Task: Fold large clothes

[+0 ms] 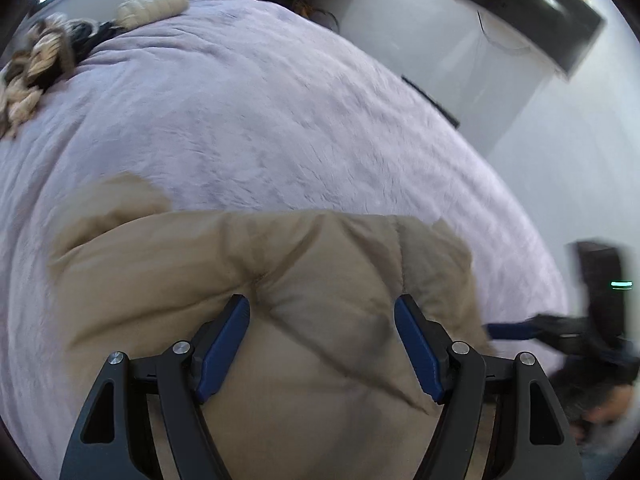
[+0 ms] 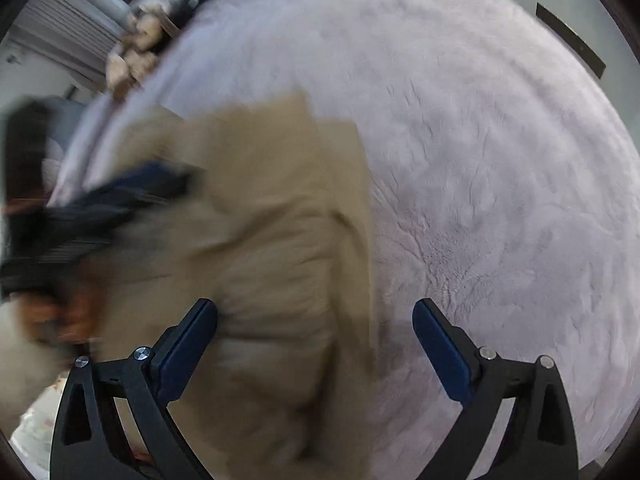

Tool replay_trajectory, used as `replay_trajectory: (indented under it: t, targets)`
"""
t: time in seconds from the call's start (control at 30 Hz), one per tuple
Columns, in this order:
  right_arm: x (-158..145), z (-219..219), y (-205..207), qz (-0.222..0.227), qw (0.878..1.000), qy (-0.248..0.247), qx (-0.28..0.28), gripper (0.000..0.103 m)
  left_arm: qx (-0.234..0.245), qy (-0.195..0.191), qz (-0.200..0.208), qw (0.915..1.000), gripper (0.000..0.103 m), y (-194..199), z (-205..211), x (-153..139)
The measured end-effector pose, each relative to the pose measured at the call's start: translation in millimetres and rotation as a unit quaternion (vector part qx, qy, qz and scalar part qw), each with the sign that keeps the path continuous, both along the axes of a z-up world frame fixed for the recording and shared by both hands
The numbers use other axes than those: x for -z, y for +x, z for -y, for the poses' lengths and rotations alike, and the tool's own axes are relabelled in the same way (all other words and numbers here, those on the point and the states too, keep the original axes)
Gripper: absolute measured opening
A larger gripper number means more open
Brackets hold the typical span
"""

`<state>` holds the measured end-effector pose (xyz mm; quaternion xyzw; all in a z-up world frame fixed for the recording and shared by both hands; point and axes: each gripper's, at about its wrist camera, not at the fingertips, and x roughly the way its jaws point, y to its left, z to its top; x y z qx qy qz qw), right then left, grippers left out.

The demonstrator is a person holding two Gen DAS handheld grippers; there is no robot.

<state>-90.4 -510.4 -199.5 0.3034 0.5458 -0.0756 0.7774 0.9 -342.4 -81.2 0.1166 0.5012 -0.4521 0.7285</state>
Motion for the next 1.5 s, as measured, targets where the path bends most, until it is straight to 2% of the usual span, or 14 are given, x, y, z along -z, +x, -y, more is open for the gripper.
replay_trajectory:
  t: [0.03,0.1,0.17,0.27,0.33,0.43,0.53,0.57,0.83,0.97,1.03,1.13,1.23,1.5]
  targets:
    - [6,4,0,0.002,1.0,0.021,0.003,0.099,-0.013,-0.003,-0.003,0.9999,0.075,3,-15,-7]
    - [19,14,0,0.011,0.997,0.07,0.009,0.099,-0.038,-0.004,-0.021,0.999,0.103,9,-43,-12]
    - [31,20,-1,0.016,0.994,0.105,0.005,0.099,-0.066,-0.018,-0.041,0.9968,0.103,13,-78,-14]
    - [48,28,-4,0.025,0.987,0.16,0.0,0.099,-0.107,-0.023,-0.114,0.9875,0.103,20,-128,4]
    - [56,31,-3,0.033,0.982,0.186,-0.006,0.099,-0.132,-0.034,-0.196,0.9711,0.103,23,-157,33]
    - [66,33,-1,0.044,0.975,0.218,-0.02,0.099,-0.166,-0.071,-0.296,0.9378,0.103,24,-185,74]
    - [72,32,4,0.053,0.967,0.248,-0.039,0.099,-0.166,-0.122,-0.341,0.9169,0.103,23,-191,97]
    - [76,31,11,0.054,0.964,0.257,-0.045,0.099,-0.164,-0.128,-0.347,0.9144,0.102,23,-190,102]
    - [88,21,30,0.059,0.95,0.298,-0.067,0.099,-0.132,-0.125,-0.35,0.919,0.103,16,-178,125]
    - [93,9,39,0.049,0.946,0.314,-0.065,0.096,-0.13,-0.108,-0.335,0.9268,0.103,8,-171,125]
    - [90,6,39,0.056,0.943,0.323,-0.062,0.076,-0.135,-0.109,-0.326,0.9293,0.099,5,-175,120]
    - [80,4,32,0.073,0.941,0.324,-0.058,0.055,-0.139,-0.123,-0.318,0.9298,0.083,-2,-182,112]
    - [69,0,24,0.088,0.939,0.327,-0.055,0.049,-0.139,-0.139,-0.307,0.9311,0.077,-13,-194,101]
    - [29,-17,11,0.142,0.936,0.316,-0.055,0.048,-0.145,-0.197,-0.277,0.9294,0.077,7,-227,65]
